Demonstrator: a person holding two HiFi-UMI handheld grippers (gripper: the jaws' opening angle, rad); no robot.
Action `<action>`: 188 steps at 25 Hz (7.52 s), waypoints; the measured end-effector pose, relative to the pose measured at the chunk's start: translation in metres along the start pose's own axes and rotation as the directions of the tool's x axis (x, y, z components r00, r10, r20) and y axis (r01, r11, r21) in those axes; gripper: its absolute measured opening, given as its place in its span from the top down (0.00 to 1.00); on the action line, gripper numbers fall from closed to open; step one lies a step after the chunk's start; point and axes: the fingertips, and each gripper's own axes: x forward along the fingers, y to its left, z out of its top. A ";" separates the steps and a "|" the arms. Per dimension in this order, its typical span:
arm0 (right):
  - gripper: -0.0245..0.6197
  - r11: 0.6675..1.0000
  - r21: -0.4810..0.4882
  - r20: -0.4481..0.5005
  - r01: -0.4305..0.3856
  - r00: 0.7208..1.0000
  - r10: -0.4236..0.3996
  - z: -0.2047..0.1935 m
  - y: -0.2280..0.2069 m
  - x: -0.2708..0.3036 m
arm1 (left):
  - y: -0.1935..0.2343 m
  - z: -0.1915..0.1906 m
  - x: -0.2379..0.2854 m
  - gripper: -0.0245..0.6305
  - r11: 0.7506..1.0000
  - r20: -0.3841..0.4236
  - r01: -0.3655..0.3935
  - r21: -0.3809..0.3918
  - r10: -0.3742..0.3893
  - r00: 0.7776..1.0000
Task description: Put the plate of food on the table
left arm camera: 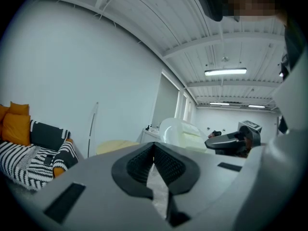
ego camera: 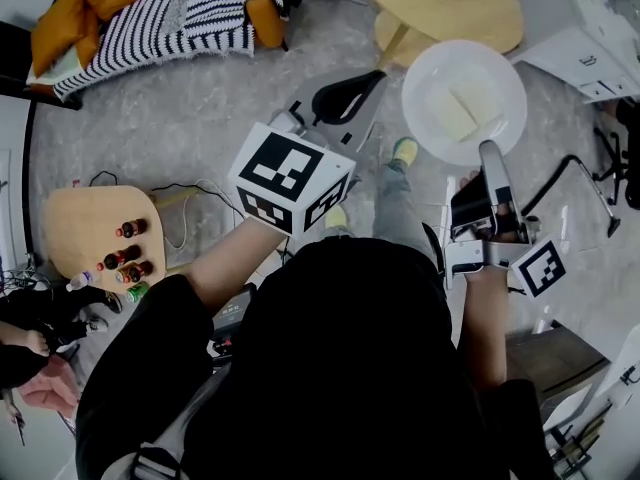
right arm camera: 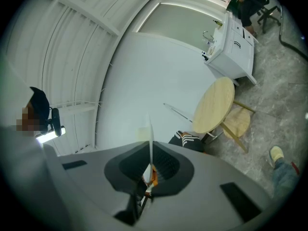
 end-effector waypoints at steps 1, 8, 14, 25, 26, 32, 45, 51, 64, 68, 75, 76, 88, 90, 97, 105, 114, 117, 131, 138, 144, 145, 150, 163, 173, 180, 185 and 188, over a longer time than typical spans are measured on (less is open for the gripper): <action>0.93 1.000 -0.002 0.004 -0.003 1.000 0.003 0.001 -0.001 0.000 | 0.001 0.000 0.001 0.95 1.000 0.003 0.001 0.003 -0.001 1.000; 0.93 1.000 -0.007 0.017 -0.023 1.000 0.023 0.023 -0.013 0.014 | 0.007 0.010 0.023 0.95 1.000 0.015 -0.003 0.030 0.003 1.000; 0.93 0.999 -0.002 -0.006 -0.048 0.999 0.048 0.063 -0.041 0.051 | 0.025 0.015 0.078 0.95 0.999 0.009 -0.018 0.037 0.018 1.000; 0.93 0.999 0.043 -0.041 -0.026 0.999 0.027 0.150 -0.121 0.156 | 0.089 0.019 0.219 0.95 0.999 -0.045 -0.035 0.009 0.035 0.998; 0.93 0.998 0.050 -0.043 -0.024 0.999 0.026 0.158 -0.126 0.164 | 0.093 0.020 0.230 0.95 0.999 -0.050 -0.035 0.005 0.035 0.998; 0.93 0.998 0.069 -0.093 -0.003 0.996 0.009 0.198 -0.162 0.204 | 0.114 0.021 0.290 0.95 0.998 -0.095 -0.059 -0.015 0.057 0.994; 0.93 0.993 0.113 -0.154 0.025 0.988 -0.008 0.239 -0.219 0.272 | 0.168 0.011 0.386 0.95 0.996 -0.177 -0.078 -0.037 0.071 0.982; 0.93 0.988 0.154 -0.174 0.032 0.985 -0.005 0.260 -0.243 0.293 | 0.179 0.009 0.422 0.95 0.994 -0.215 -0.106 -0.038 0.095 0.972; 0.93 0.976 0.217 -0.212 0.031 0.977 0.016 0.274 -0.281 0.327 | 0.205 0.005 0.467 0.95 0.989 -0.258 -0.145 -0.027 0.133 0.957; 0.93 0.978 0.206 -0.215 0.025 0.976 0.020 0.286 -0.286 0.327 | 0.201 0.017 0.477 0.95 0.989 -0.246 -0.145 -0.006 0.139 0.959; 0.93 0.979 0.200 -0.202 0.044 0.979 -0.003 0.289 -0.288 0.322 | 0.200 0.019 0.479 0.95 0.992 -0.241 -0.127 -0.006 0.122 0.963; 0.93 0.979 0.197 -0.199 0.047 0.980 -0.007 0.286 -0.287 0.324 | 0.203 0.018 0.477 0.95 0.993 -0.239 -0.121 -0.006 0.116 0.964; 0.93 0.981 0.176 -0.156 0.084 0.986 -0.057 0.285 -0.276 0.331 | 0.215 0.028 0.479 0.95 0.998 -0.227 -0.059 -0.020 0.053 0.973; 0.93 0.980 0.173 -0.155 0.094 0.986 -0.067 0.283 -0.276 0.332 | 0.217 0.025 0.478 0.95 0.998 -0.229 -0.055 -0.028 0.047 0.972; 0.93 0.974 0.189 -0.162 0.122 0.983 -0.092 0.273 -0.288 0.328 | 0.216 0.003 0.479 0.95 0.998 -0.261 -0.044 -0.049 0.030 0.965; 0.93 0.969 0.181 -0.156 0.167 0.978 -0.140 0.272 -0.302 0.320 | 0.211 -0.015 0.488 0.95 0.996 -0.289 -0.035 -0.080 0.010 0.957; 0.93 0.956 0.186 -0.165 0.229 0.966 -0.199 0.265 -0.324 0.310 | 0.215 -0.040 0.493 0.95 0.991 -0.313 -0.067 -0.119 0.027 0.949; 0.93 0.950 0.191 -0.171 0.246 0.962 -0.214 0.262 -0.332 0.305 | 0.214 -0.050 0.491 0.95 0.990 -0.328 -0.080 -0.120 0.037 0.944; 0.93 0.919 0.217 -0.233 0.330 0.931 -0.280 0.243 -0.361 0.283 | 0.185 -0.071 0.486 0.95 0.989 -0.378 -0.057 -0.137 0.001 0.926; 0.93 0.904 0.225 -0.247 0.364 0.919 -0.308 0.239 -0.366 0.277 | 0.184 -0.075 0.483 0.95 0.987 -0.397 -0.060 -0.146 -0.003 0.918; 0.93 0.890 0.230 -0.255 0.394 0.907 -0.335 0.239 -0.376 0.272 | 0.182 -0.079 0.485 0.95 0.988 -0.412 -0.059 -0.144 -0.006 0.911; 0.93 0.886 0.237 -0.257 0.399 0.905 -0.339 0.237 -0.378 0.271 | 0.182 -0.080 0.485 0.95 0.988 -0.416 -0.058 -0.144 -0.008 0.909; 0.93 0.878 0.237 -0.271 0.417 0.896 -0.352 0.238 -0.375 0.272 | 0.180 -0.079 0.484 0.95 0.986 -0.423 -0.056 -0.154 -0.015 0.906; 0.93 0.873 0.229 -0.261 0.431 0.891 -0.372 0.238 -0.374 0.271 | 0.175 -0.082 0.486 0.95 0.988 -0.446 -0.036 -0.152 -0.037 0.894; 0.93 0.847 0.271 -0.288 0.458 0.878 -0.382 0.228 -0.384 0.268 | 0.170 -0.099 0.486 0.95 0.986 -0.467 -0.044 -0.161 -0.037 0.883; 0.93 0.811 0.250 -0.349 0.529 0.830 -0.435 0.224 -0.387 0.270 | 0.166 -0.101 0.485 0.95 0.985 -0.468 -0.035 -0.169 -0.049 0.882; 0.93 0.855 0.227 -0.374 0.467 0.852 -0.366 0.222 -0.378 0.274 | 0.169 -0.099 0.478 0.95 0.985 -0.472 -0.041 -0.167 -0.043 0.881; 0.85 0.898 0.225 -0.402 0.378 0.876 -0.268 0.219 -0.373 0.282 | 0.179 -0.104 0.478 0.95 0.985 -0.474 -0.050 -0.165 -0.035 0.880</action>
